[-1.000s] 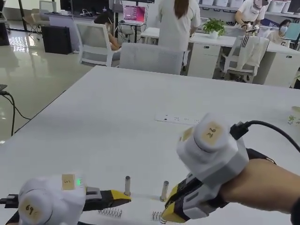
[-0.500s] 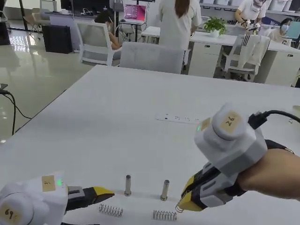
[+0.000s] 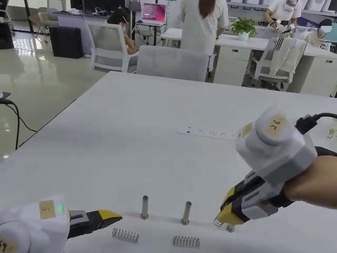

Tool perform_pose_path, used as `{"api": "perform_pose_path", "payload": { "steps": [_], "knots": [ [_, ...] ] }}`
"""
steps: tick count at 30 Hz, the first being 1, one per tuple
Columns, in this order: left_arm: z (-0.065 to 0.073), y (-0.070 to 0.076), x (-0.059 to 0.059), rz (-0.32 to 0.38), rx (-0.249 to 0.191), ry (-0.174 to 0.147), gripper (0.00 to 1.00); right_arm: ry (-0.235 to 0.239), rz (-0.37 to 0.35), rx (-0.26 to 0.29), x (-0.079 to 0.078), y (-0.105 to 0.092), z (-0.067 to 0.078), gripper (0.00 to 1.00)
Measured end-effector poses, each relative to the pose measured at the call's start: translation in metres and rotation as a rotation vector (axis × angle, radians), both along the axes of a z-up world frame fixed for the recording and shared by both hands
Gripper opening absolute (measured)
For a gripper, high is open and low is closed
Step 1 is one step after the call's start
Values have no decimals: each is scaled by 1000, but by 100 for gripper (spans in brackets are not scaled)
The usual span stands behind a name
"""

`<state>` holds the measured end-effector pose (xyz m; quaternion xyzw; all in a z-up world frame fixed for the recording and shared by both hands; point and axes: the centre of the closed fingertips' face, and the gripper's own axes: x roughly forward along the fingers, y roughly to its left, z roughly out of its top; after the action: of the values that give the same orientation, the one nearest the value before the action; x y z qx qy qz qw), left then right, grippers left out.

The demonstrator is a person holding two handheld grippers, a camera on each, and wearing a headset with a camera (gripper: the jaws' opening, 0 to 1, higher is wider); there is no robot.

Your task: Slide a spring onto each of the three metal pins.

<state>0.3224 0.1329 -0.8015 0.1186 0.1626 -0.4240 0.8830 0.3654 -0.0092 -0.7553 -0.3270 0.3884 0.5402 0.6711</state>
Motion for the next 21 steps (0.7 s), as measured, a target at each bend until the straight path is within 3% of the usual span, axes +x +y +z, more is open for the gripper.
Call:
{"api": "perform_pose_path", "payload": {
  "steps": [12, 16, 21],
  "knots": [
    [-1, -4, -1, -6, -2, 5, 45, -40, -49, -45, 33, -19, 4, 8],
    [0, -4, -1, -5, -3, 5, 45, -46, -67, -90, 43, -28, -1, 8],
    [-1, -3, -2, -3, -3, 4, 45, -28, -78, -106, 48, -32, -9, 8]
  ]
}}
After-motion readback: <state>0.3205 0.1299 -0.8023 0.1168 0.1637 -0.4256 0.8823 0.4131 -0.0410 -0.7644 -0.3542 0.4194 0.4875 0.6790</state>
